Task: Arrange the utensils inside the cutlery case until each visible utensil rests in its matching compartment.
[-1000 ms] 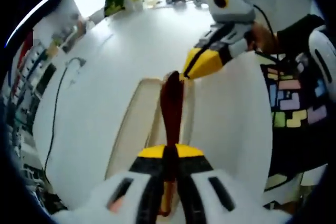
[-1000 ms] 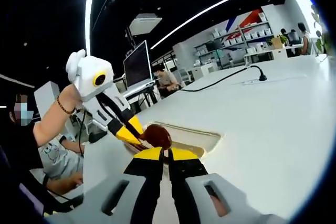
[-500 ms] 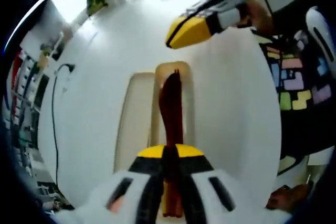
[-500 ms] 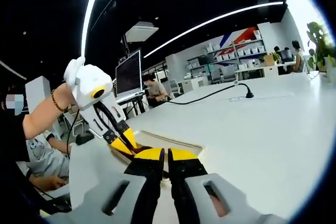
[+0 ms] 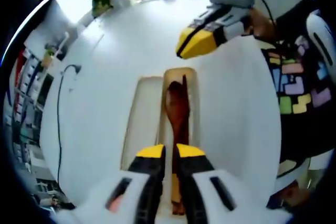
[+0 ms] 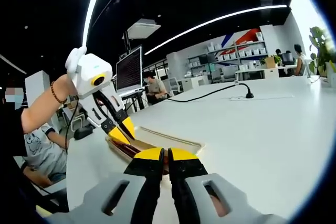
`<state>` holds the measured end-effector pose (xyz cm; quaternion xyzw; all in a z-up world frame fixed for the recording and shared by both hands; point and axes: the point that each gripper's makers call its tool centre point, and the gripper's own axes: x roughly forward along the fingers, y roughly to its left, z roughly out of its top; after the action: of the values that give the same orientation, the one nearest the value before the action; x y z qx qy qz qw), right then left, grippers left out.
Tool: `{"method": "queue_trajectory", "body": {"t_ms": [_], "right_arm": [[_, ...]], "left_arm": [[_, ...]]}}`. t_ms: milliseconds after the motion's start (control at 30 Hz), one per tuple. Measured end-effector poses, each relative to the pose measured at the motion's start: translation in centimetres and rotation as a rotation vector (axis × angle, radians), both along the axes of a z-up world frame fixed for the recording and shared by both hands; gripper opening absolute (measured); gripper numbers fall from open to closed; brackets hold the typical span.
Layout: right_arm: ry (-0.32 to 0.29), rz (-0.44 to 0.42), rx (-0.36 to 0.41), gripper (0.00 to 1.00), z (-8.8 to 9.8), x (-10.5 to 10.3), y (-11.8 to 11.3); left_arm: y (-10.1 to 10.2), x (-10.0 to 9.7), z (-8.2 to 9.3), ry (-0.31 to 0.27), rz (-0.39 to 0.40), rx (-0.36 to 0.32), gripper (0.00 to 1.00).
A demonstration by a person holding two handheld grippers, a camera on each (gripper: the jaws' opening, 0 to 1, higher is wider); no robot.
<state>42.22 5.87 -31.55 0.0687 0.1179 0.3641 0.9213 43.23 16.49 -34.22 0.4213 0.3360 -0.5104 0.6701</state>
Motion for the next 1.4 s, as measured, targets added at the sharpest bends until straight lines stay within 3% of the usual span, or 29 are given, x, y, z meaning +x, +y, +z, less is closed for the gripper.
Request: {"method": "queue_trajectory", "body": {"t_ms": [133, 267, 400, 433, 533, 667, 767, 900, 967, 1000, 1100, 1267, 1333, 1400], "right_arm": [[-0.019, 0.007, -0.019, 0.02, 0.4, 0.1, 0.3], [-0.034, 0.021, -0.043, 0.03, 1.1, 0.1, 0.5], [-0.065, 0.030, -0.059, 0.05, 2.4, 0.6, 0.4], [-0.071, 0.029, -0.062, 0.05, 2.6, 0.7, 0.4], [-0.093, 0.037, -0.100, 0.05, 3.1, 1.5, 0.3], [-0.091, 0.037, -0.152, 0.05, 2.7, 3.1, 0.1], [-0.068, 0.035, -0.193, 0.06, 2.1, 4.2, -0.2], [-0.022, 0.077, -0.272, 0.08, 0.6, 5.0, 0.0], [0.006, 0.121, -0.241, 0.11, 0.2, 5.1, 0.7], [0.033, 0.099, -0.204, 0.11, -0.1, 5.0, 0.7], [0.082, 0.087, -0.231, 0.11, -1.8, 5.6, 0.1], [0.143, 0.039, -0.300, 0.07, -3.7, 7.0, -1.7], [0.198, 0.032, -0.262, 0.02, -4.3, 6.6, -1.6], [0.214, 0.051, -0.232, 0.04, -4.7, 6.3, -1.2]], "left_arm": [[0.4, 0.8, 0.5, -0.022, 0.045, -0.025, 0.07], [0.1, 2.3, 2.3, -0.004, 0.219, -0.199, 0.07], [2.2, 4.4, 3.7, -0.055, 0.334, -0.253, 0.07], [2.5, 4.6, 3.8, -0.038, 0.368, -0.274, 0.10], [3.4, 4.6, 4.0, 0.124, 0.550, -0.412, 0.11], [5.0, 5.6, 4.2, 0.186, 0.666, -0.516, 0.11], [6.6, 6.3, 3.9, 0.204, 0.728, -0.531, 0.11], [8.4, 6.4, 2.7, 0.223, 0.785, -0.493, 0.14], [9.3, 6.9, 2.3, 0.222, 0.825, -0.490, 0.20], [9.8, 7.1, 2.0, 0.233, 0.849, -0.492, 0.21], [10.5, 7.0, 0.8, 0.310, 0.928, -0.489, 0.24], [10.7, 7.3, -0.7, 0.353, 0.956, -0.487, 0.27], [10.8, 7.2, -0.9, 0.357, 0.962, -0.477, 0.33], [11.0, 7.2, -1.0, 0.339, 0.967, -0.464, 0.33]]}}
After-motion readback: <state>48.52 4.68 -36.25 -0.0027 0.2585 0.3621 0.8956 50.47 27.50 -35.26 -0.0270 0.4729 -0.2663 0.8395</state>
